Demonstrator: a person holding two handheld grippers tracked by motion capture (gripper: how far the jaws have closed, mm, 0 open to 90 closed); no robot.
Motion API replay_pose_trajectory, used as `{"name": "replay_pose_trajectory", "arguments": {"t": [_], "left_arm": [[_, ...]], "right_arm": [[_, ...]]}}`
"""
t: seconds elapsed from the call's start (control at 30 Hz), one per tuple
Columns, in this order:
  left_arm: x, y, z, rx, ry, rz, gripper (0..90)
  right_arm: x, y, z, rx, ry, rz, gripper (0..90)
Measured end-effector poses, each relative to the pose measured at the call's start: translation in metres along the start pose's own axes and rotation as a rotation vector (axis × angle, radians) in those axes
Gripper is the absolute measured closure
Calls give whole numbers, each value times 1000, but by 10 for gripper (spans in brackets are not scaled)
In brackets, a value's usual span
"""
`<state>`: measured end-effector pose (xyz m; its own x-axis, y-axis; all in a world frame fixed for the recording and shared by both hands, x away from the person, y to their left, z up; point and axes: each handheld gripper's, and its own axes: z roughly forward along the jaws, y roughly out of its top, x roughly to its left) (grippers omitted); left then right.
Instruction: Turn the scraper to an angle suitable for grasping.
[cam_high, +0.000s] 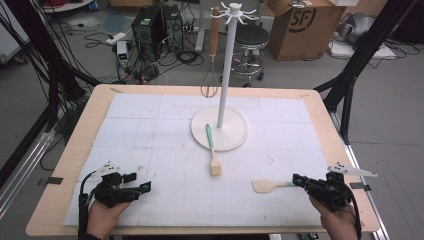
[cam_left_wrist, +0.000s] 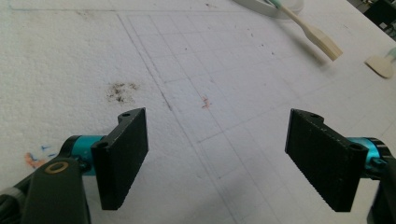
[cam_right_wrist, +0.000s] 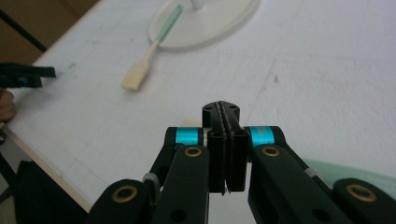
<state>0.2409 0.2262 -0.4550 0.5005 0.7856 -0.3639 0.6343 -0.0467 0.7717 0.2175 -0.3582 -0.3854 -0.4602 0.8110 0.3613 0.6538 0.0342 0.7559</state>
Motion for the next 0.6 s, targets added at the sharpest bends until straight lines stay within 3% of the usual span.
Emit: {"name": "replay_pose_trajectory", "arguments": {"t": [0.23, 0.6], "left_arm": [[0, 0, 0, 0, 3, -1, 220], [0, 0, 1, 0, 4, -2, 219]], "right_arm": [[-6, -11, 3, 50, -50, -5, 491], [-36, -34, 4, 130, -79, 75, 500]]}}
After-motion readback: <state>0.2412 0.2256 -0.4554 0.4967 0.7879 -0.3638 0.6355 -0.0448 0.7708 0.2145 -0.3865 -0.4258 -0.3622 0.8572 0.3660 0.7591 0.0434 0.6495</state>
